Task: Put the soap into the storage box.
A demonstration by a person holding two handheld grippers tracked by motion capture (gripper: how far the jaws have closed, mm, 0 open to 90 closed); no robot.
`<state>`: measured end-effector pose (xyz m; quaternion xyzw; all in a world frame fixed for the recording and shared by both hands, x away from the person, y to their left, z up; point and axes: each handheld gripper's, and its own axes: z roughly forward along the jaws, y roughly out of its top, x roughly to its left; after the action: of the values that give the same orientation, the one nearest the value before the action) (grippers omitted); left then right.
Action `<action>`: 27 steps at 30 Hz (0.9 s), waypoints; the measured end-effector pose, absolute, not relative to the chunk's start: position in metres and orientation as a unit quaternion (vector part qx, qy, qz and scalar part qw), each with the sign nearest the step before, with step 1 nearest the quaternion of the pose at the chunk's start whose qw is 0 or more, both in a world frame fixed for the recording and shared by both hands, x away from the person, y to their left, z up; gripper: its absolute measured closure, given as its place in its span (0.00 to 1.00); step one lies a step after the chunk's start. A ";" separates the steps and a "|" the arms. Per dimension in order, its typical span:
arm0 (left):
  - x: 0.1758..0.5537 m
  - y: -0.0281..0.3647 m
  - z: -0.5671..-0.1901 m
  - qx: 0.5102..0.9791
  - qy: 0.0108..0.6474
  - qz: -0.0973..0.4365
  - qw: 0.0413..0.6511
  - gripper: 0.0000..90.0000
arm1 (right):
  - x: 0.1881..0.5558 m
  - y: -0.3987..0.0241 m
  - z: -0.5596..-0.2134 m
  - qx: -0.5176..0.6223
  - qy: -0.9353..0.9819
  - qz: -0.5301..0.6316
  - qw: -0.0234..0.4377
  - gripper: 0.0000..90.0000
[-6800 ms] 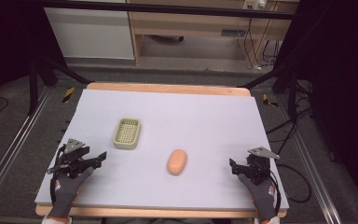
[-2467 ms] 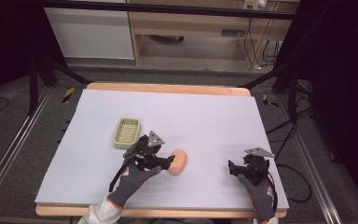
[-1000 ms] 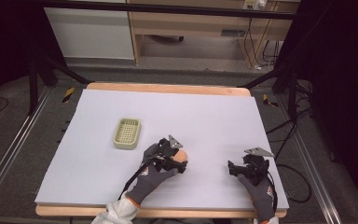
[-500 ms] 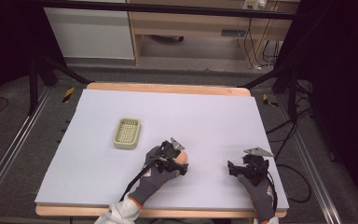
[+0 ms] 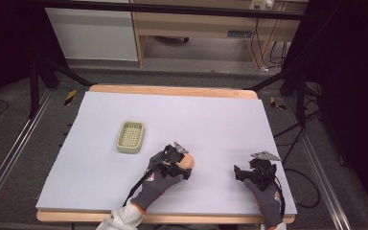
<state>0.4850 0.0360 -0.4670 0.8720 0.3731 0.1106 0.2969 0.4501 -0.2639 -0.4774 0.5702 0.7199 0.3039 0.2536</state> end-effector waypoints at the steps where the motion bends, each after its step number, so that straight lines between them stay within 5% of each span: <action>1: 0.485 0.036 -0.467 0.873 0.372 0.108 0.297 0.33 | 0.450 -0.264 -0.477 0.570 0.720 0.304 0.254 0.08; 27: 0.492 0.027 -0.465 0.882 0.370 0.109 0.270 0.34 | 0.451 -0.263 -0.478 0.570 0.721 0.303 0.250 0.08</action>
<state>0.4917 0.0272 -0.4649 0.8822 0.3701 0.1092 0.2697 0.4505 -0.2634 -0.4780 0.5702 0.7213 0.3033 0.2503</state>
